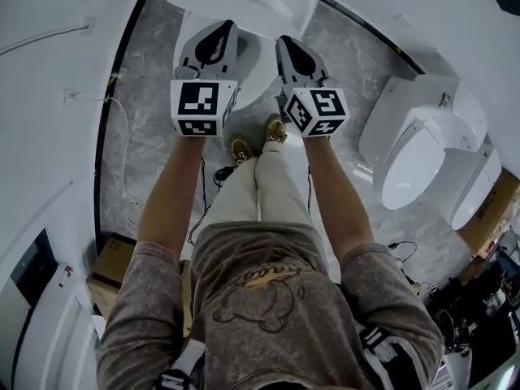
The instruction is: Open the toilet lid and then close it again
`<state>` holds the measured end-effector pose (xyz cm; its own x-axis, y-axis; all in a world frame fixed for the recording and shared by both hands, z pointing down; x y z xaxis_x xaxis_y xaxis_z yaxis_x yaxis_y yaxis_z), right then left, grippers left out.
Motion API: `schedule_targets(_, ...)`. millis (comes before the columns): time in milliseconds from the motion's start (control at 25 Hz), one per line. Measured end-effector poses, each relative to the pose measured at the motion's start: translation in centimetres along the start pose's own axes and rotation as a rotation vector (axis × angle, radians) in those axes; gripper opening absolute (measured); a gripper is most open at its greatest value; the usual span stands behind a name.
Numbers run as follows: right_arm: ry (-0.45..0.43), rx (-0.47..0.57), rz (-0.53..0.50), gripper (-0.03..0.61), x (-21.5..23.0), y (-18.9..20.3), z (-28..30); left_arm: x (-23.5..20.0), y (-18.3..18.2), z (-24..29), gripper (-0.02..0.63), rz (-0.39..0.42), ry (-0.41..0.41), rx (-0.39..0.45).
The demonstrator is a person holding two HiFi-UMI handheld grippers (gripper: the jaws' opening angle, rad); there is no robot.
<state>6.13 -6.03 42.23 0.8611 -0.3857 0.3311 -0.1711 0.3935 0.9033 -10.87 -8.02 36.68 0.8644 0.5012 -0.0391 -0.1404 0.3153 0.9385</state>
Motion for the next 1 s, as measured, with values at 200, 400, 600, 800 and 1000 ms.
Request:
schedule_targets(200, -0.002, -0.036, -0.033, 0.026, -2.9, 3.9, -1.8, 0.2, 4.4, -4.2, 0.008, -0.049, -0.034, -0.024)
schedule_targets(400, -0.030, -0.095, -0.048, 0.026, -5.1, 8.2, -3.0, 0.3, 9.1, -7.7, 0.008, -0.098, -0.058, -0.083)
schedule_targets(600, -0.063, -0.166, -0.071, 0.026, -6.6, 12.4, -3.8, 0.4, 13.9, -10.2, 0.008, -0.146, -0.078, -0.139)
schedule_targets(800, -0.100, -0.277, -0.098, 0.026, -7.5, 16.9, -3.6, 0.1, 19.3, -11.9, 0.008, -0.192, -0.092, -0.229)
schedule_targets(1000, -0.110, -0.371, -0.103, 0.026, -7.5, 21.2, -3.0, 0.0, 24.5, -12.2, 0.008, -0.253, -0.102, -0.301)
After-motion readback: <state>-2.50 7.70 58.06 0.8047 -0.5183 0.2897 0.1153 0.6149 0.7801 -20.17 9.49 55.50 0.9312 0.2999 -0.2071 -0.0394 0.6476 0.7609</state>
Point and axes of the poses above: the fingertips, and each gripper's own axes: z forward along the fingers, x to its right, y out of its underside, the point moved 8 cm from there along -z, backward along the fingers, and after that the axes turned 2 degrees about y, right-handed, at the moved point
